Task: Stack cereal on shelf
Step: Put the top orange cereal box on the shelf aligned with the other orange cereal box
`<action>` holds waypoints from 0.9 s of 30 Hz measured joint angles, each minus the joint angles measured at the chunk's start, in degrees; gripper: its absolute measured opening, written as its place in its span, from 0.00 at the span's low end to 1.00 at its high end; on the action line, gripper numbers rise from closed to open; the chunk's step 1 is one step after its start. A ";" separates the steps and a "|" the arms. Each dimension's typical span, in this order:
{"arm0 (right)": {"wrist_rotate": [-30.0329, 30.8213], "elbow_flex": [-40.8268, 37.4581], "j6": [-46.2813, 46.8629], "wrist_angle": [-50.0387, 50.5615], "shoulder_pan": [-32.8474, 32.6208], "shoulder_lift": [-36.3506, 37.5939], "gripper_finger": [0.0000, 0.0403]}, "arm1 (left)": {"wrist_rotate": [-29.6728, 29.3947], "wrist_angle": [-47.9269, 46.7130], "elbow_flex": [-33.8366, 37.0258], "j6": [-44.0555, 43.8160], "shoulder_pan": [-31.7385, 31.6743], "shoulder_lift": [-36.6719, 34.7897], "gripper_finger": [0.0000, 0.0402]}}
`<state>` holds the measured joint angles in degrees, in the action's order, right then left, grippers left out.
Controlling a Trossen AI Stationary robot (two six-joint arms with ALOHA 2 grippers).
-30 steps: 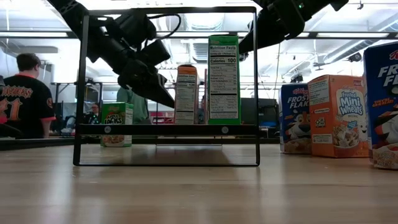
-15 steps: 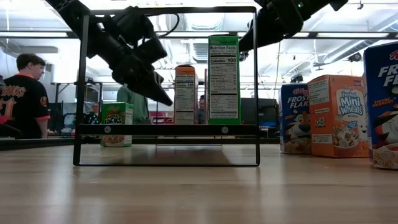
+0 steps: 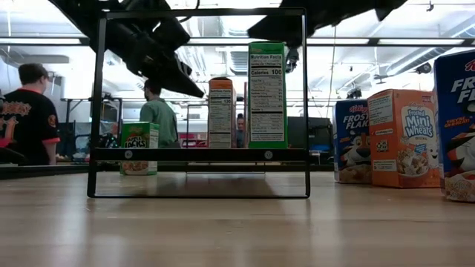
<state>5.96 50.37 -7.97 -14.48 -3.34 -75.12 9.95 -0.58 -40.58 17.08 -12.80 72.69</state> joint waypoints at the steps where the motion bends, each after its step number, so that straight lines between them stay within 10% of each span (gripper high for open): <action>1: 0.00 0.00 0.73 -1.23 0.01 -0.85 0.02 | 0.01 -0.59 0.00 0.43 0.00 -0.17 0.00; 10: 0.04 3.06 6.84 -5.68 1.62 -7.38 0.02 | -0.02 -2.58 0.00 3.49 0.00 -0.42 0.00; 27: 0.05 19.62 6.48 19.07 1.89 -18.17 0.02 | -0.06 -3.45 0.00 4.49 0.00 -0.49 0.00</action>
<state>6.01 69.99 -1.50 4.59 -1.45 -93.29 9.89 -4.03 -40.58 21.56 -12.80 72.20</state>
